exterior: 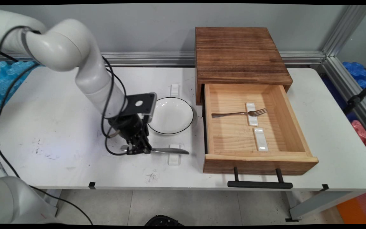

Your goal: Place the picked object into the drawer

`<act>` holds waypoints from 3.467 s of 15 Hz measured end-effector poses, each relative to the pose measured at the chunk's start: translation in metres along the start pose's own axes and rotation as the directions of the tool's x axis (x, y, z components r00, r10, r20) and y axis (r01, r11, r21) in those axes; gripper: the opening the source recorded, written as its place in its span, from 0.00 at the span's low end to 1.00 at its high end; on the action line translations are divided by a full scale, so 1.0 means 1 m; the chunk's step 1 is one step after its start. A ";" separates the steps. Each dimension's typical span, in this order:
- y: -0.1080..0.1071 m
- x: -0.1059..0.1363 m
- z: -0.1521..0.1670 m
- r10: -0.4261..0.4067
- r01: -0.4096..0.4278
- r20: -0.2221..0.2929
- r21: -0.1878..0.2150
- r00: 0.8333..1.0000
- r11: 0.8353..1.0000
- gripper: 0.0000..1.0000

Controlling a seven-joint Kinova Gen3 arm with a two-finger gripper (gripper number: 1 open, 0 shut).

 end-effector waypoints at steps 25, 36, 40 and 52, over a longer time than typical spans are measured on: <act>-0.027 0.115 -0.169 -0.045 0.050 -0.159 0.026 0.986 0.998 0.00; -0.041 0.223 -0.096 -0.007 0.018 -0.214 0.049 0.977 0.999 0.00; -0.045 0.251 -0.059 0.002 0.009 -0.198 0.052 0.980 0.999 0.00; -0.052 0.284 0.030 0.010 -0.003 -0.128 0.050 0.992 0.999 0.00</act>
